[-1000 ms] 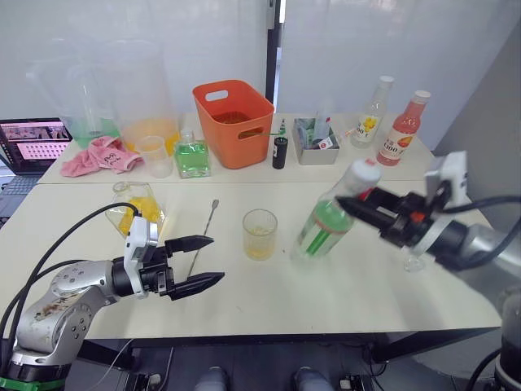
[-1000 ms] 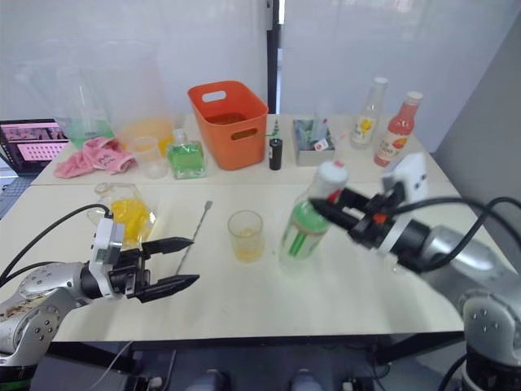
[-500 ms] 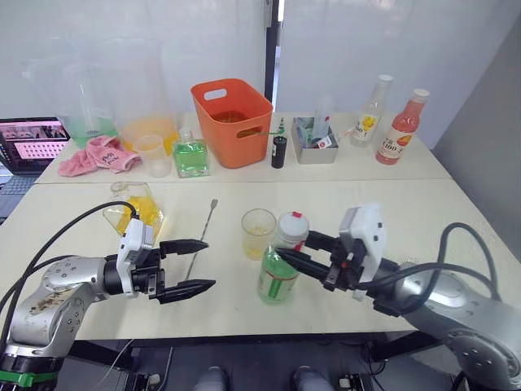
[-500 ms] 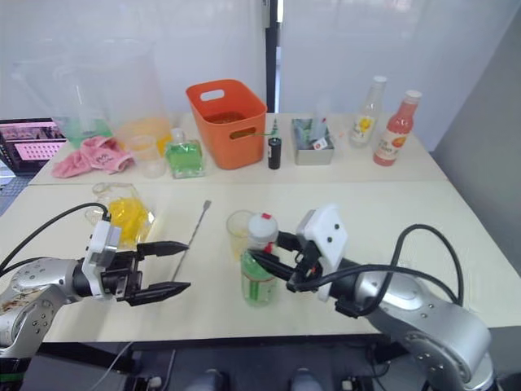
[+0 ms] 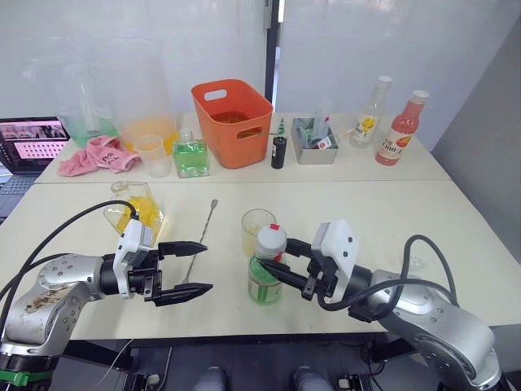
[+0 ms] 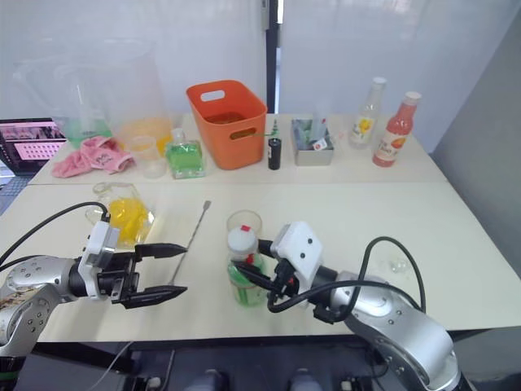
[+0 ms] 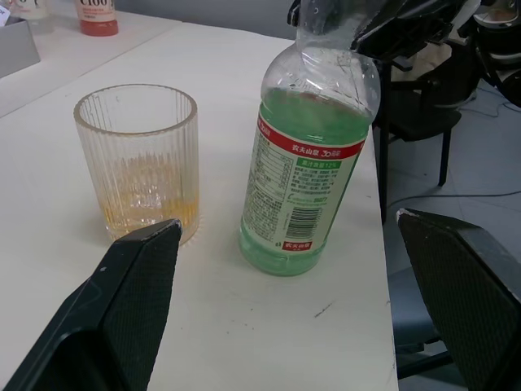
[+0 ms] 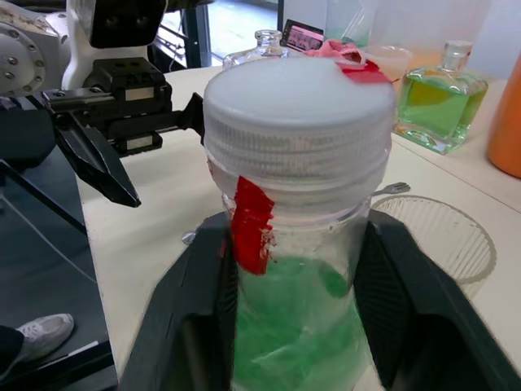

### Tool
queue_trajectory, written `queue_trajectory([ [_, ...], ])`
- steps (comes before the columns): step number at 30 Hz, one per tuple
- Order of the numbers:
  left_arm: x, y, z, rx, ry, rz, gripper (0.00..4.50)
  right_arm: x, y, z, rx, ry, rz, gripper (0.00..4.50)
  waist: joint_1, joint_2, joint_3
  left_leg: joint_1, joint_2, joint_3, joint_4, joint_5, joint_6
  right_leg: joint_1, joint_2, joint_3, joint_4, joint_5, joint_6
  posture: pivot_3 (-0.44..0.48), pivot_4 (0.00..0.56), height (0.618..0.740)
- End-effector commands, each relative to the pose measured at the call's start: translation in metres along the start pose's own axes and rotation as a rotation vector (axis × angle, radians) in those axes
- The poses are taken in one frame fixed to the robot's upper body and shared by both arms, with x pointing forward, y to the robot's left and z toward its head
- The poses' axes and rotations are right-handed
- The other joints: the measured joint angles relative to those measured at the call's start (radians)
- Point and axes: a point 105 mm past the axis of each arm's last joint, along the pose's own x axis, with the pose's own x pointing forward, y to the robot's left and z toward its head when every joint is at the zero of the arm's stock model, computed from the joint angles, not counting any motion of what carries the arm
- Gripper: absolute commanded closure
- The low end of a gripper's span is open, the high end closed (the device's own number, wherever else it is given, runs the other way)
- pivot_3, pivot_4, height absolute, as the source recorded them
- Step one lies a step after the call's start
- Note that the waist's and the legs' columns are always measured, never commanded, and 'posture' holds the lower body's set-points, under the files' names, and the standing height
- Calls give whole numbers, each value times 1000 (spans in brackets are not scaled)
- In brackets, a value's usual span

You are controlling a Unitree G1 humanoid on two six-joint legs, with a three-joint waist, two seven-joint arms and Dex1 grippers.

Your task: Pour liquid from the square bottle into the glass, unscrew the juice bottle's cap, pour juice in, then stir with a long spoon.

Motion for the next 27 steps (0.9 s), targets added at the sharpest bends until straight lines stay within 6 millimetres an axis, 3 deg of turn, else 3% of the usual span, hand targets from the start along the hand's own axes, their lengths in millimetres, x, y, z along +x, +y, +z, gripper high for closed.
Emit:
queue_trajectory([
  [1, 1, -2, 7, 39, -4, -10, 0, -1, 0, 2, -5, -8, 13, 1093, 0, 0, 0, 0, 0, 0, 0, 0, 0, 0, 0, 0, 0, 0, 0, 0, 150, 739],
  [4, 1, -2, 6, 40, -6, -8, 0, -3, -4, 7, -4, -27, 17, 100, 0, 0, 0, 0, 0, 0, 0, 0, 0, 0, 0, 0, 0, 0, 0, 0, 150, 739],
  [5, 1, -3, 6, 39, -7, -7, 0, -4, -5, 10, -2, -39, 20, 42, 1, 0, 0, 0, 0, 0, 0, 0, 0, 0, 0, 0, 0, 0, 0, 0, 150, 739],
  [9, 1, -4, 6, 38, -8, -8, 0, -8, -9, 16, 10, -56, 50, 42, 0, 0, 0, 0, 0, 0, 0, 0, 0, 0, 0, 0, 0, 0, 0, 0, 150, 739],
  [15, 3, -4, 6, 40, -10, -27, 0, -17, -21, 23, -3, -61, 308, 42, 1, 0, 0, 0, 0, 0, 0, 0, 0, 1, 0, 0, 0, 0, 0, 0, 150, 739],
  [22, 6, -5, 11, 49, -14, -39, 0, 2, -34, 17, -73, -71, 555, 42, -5, 0, 0, 1, 0, 0, 0, 0, 0, 1, 1, 0, 0, 0, 0, 0, 150, 739],
  [27, 6, -10, 16, 57, -24, -53, 0, 16, -32, 13, -110, -89, 664, 42, -3, 0, 0, 0, 0, 0, 0, 0, 0, 1, 1, 0, 0, 0, 0, 0, 150, 739],
])
